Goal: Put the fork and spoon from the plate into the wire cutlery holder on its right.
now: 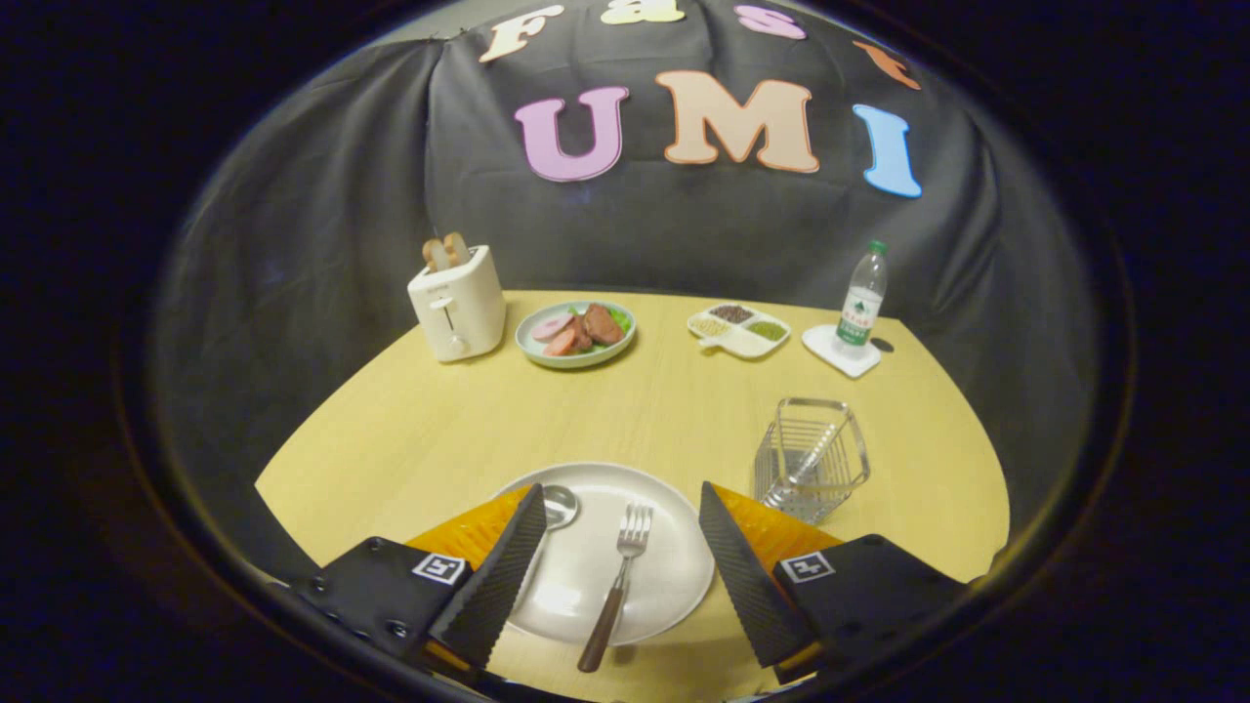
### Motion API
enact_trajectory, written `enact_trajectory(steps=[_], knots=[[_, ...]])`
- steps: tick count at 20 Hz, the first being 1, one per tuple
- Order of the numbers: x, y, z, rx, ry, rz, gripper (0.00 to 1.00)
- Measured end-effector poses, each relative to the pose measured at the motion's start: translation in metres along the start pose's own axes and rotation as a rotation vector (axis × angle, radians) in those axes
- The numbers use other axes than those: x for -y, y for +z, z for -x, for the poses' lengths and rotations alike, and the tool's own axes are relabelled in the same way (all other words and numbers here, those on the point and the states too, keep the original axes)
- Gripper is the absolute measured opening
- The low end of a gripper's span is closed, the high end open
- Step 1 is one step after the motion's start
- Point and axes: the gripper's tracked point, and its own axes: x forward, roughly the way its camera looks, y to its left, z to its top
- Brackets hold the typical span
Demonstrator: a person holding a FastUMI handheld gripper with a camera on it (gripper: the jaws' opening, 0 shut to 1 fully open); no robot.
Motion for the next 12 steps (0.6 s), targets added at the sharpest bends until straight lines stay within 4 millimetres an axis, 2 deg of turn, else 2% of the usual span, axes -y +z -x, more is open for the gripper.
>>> enact_trajectory(steps=[12], knots=[[-0.003,-0.080,-0.012,-0.287,0.017,0.016,1.00]])
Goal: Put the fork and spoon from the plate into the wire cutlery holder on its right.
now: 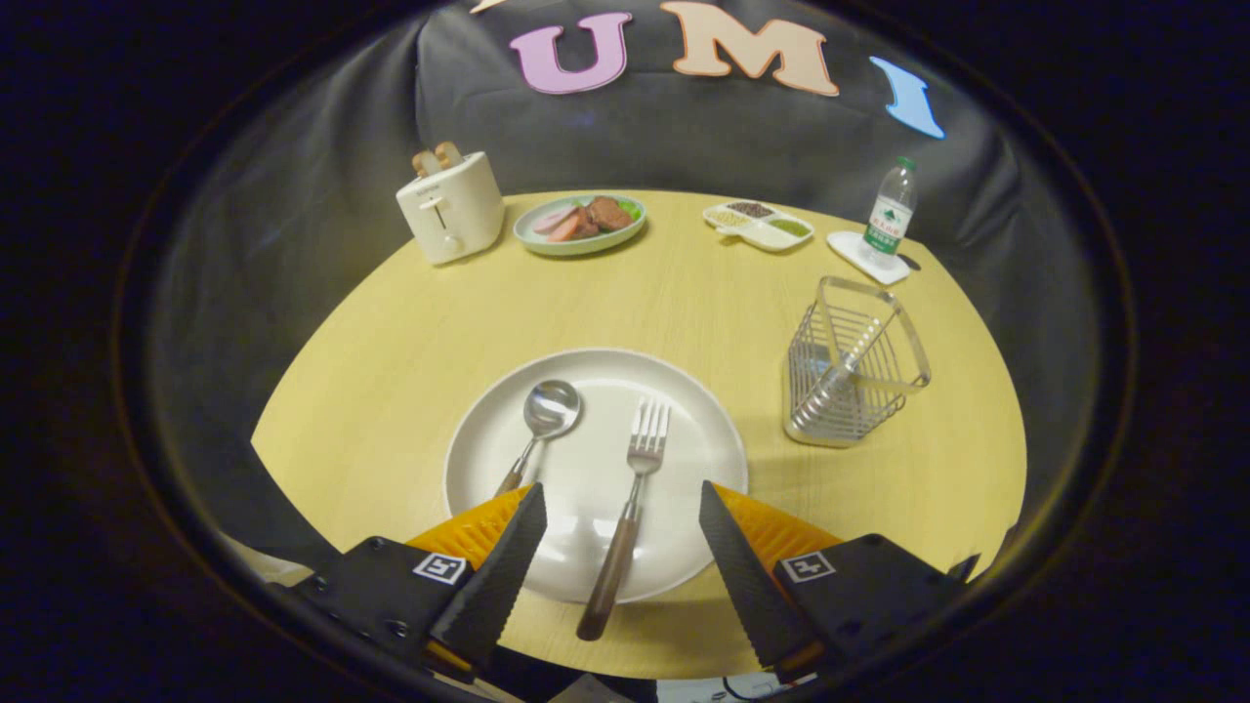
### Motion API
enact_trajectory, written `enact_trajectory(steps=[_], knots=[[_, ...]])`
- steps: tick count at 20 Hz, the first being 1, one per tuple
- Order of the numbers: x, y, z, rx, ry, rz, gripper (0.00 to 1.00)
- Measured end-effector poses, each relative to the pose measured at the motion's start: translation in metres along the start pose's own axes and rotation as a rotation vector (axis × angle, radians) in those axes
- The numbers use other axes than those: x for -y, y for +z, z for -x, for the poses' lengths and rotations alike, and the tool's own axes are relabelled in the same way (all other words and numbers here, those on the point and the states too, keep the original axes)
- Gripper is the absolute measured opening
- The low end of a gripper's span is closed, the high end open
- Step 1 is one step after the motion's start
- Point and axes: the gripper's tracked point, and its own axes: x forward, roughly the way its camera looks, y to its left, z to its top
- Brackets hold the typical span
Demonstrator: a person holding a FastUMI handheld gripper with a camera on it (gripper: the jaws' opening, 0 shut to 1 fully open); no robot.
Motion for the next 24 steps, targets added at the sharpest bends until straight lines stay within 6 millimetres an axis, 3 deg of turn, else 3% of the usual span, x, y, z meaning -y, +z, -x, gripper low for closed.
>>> enact_trajectory(steps=[7,17,20,22,24], knots=[[-0.004,-0.032,-0.011,-0.130,0.005,0.059,0.97],[-0.003,-0.046,-0.019,-0.236,-0.016,0.042,0.32],[-0.004,-0.051,-0.019,-0.266,0.003,0.042,0.24],[-0.005,-0.050,-0.018,-0.282,0.014,0.051,0.09],[-0.008,-0.050,-0.014,-0.294,0.015,0.077,0.09]])
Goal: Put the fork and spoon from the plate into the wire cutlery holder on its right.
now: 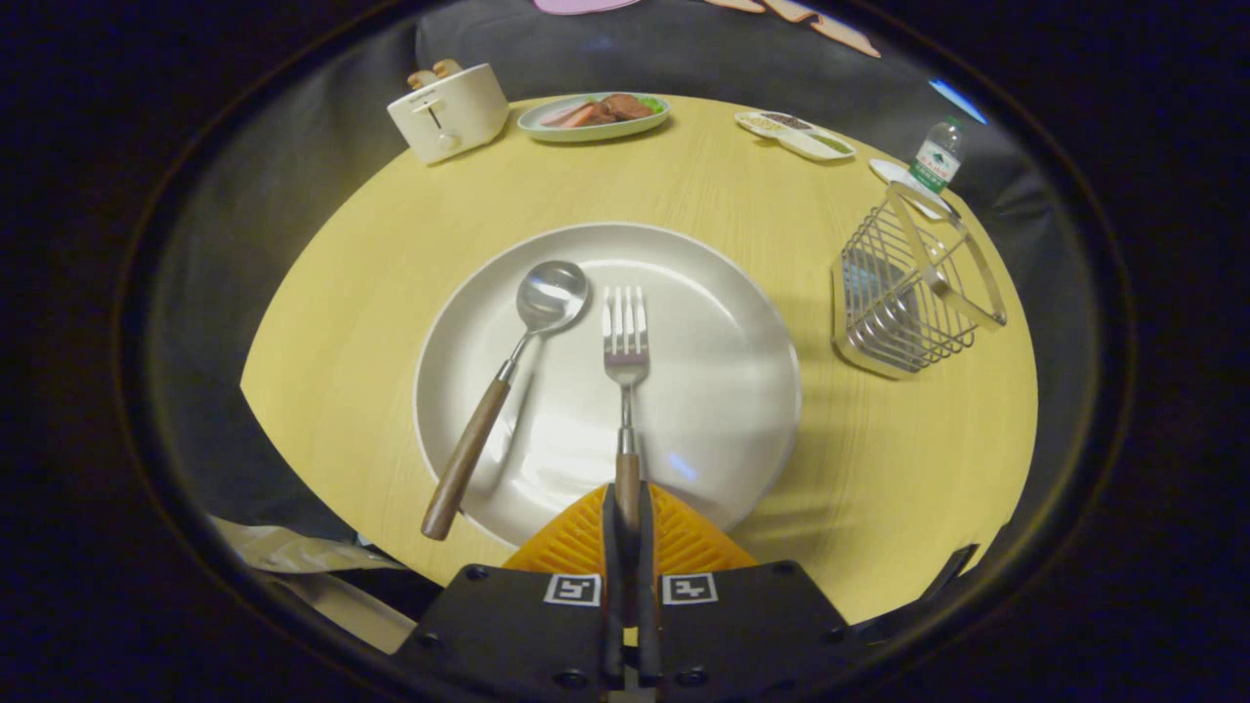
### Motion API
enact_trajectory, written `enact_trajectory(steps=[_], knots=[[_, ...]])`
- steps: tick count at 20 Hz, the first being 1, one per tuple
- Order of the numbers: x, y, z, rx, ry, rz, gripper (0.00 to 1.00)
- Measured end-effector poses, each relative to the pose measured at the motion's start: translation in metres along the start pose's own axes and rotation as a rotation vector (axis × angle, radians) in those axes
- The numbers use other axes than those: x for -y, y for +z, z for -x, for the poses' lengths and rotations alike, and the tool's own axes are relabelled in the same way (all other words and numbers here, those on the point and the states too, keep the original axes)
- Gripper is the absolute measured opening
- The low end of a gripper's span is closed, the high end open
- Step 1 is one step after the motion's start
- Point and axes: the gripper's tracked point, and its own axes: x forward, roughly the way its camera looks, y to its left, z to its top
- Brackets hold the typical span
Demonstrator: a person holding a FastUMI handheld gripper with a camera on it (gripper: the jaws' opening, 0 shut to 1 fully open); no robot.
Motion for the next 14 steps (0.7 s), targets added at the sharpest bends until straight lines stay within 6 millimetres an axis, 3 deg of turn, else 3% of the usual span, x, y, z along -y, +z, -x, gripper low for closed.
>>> enact_trajectory(steps=[14], knots=[[0.036,0.032,0.044,0.011,-0.023,0.105,0.09]])
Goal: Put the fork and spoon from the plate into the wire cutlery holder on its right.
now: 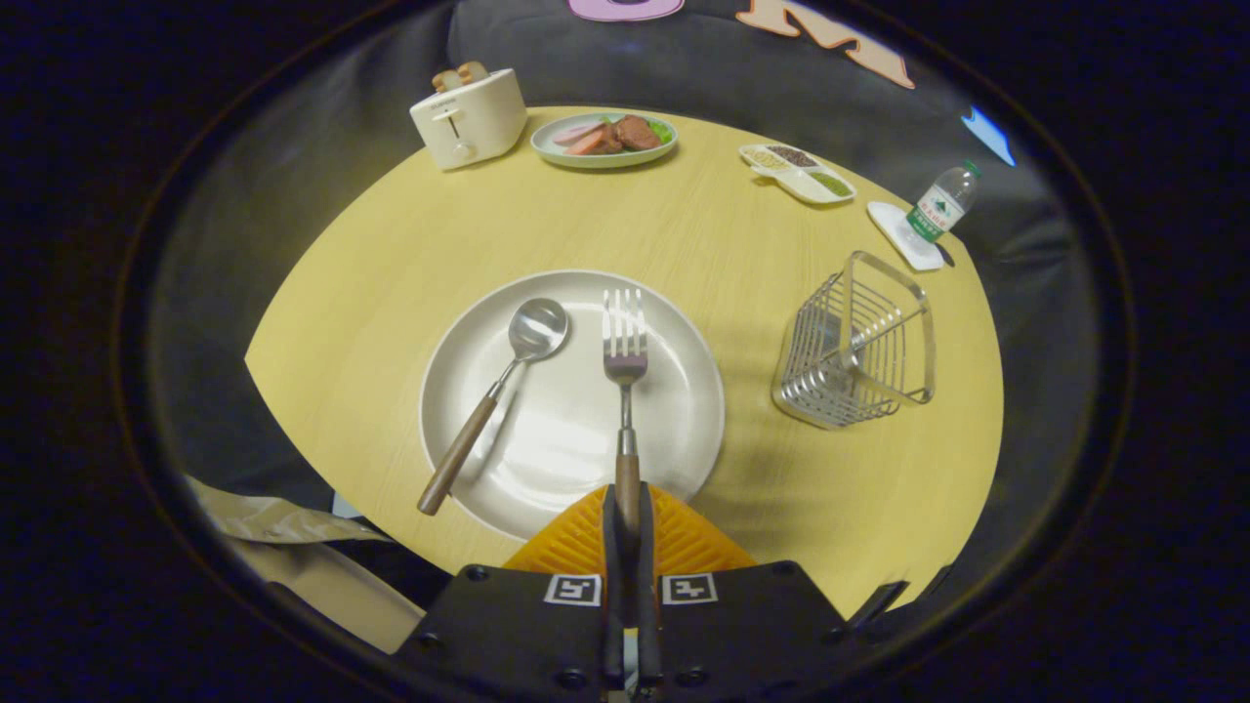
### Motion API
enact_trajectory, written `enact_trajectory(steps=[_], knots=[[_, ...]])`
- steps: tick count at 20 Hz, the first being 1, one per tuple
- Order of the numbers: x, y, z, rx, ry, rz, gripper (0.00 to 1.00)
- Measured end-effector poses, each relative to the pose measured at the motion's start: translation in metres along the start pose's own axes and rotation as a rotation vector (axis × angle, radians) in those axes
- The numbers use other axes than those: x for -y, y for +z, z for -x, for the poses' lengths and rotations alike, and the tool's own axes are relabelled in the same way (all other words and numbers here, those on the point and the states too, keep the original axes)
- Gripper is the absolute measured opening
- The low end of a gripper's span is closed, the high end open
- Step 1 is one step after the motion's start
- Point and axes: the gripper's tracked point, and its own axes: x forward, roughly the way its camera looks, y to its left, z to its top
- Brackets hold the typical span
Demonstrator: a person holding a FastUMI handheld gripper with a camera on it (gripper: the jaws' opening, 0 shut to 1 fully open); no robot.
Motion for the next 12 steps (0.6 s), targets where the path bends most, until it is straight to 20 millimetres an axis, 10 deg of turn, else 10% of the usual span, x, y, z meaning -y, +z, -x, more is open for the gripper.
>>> enact_trajectory(steps=[12], knots=[[0.075,0.042,0.047,0.001,-0.055,0.063,0.09]])
